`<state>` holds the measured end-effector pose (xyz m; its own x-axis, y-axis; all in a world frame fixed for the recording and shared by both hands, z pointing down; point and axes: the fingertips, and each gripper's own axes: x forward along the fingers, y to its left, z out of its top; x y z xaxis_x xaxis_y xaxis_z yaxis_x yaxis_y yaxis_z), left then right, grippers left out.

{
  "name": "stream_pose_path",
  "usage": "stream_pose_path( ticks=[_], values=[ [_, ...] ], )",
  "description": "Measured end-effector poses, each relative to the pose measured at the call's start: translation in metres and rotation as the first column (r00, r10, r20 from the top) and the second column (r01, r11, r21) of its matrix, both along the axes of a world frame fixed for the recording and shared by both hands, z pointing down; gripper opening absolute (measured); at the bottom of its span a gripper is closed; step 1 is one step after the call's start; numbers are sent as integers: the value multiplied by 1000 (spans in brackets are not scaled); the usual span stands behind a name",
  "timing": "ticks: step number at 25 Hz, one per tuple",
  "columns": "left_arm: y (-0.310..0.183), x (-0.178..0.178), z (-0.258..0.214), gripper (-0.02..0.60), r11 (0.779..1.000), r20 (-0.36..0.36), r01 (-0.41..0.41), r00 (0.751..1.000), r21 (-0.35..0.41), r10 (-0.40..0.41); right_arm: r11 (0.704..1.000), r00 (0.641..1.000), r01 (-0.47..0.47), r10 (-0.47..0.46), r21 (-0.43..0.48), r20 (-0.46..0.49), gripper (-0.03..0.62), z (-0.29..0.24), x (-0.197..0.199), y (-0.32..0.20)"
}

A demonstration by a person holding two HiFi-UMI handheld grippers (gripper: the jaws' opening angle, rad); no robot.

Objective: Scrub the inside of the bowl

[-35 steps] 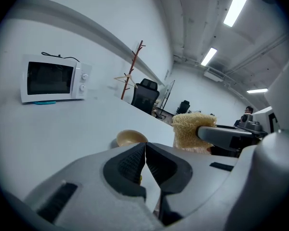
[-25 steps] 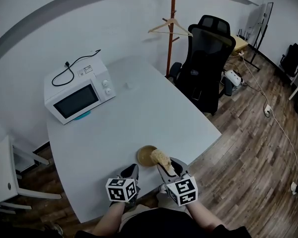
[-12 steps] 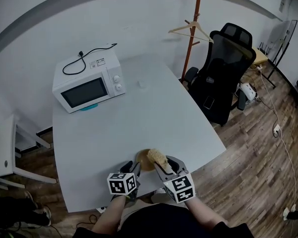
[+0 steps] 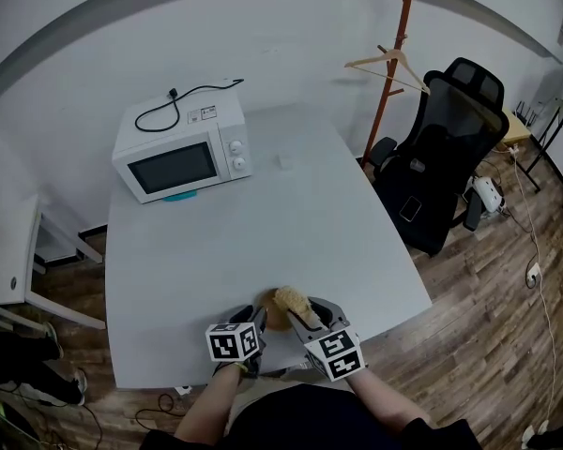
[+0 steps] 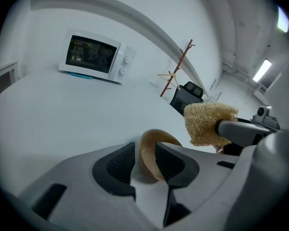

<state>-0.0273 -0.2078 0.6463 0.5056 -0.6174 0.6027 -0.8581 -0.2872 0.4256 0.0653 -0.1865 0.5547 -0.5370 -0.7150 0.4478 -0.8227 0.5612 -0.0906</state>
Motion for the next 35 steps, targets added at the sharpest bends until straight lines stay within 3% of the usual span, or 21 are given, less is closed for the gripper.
stream_pose_path(
  ticks=[9,21,35],
  values=[
    [-8,7,15,123,998,22,38,999,-39,-37,998,999,49,-49,-34,14,178,14,4,-11],
    [-10,3,12,32,991,20,132,991,-28,-132,990,992,123,-123,-70,-4,178,28,-2,-16],
    [-7,3,-2,29,988,23,154,988,8,-155,979,985,167,-172,-115,-33,178,46,-6,-16]
  ],
)
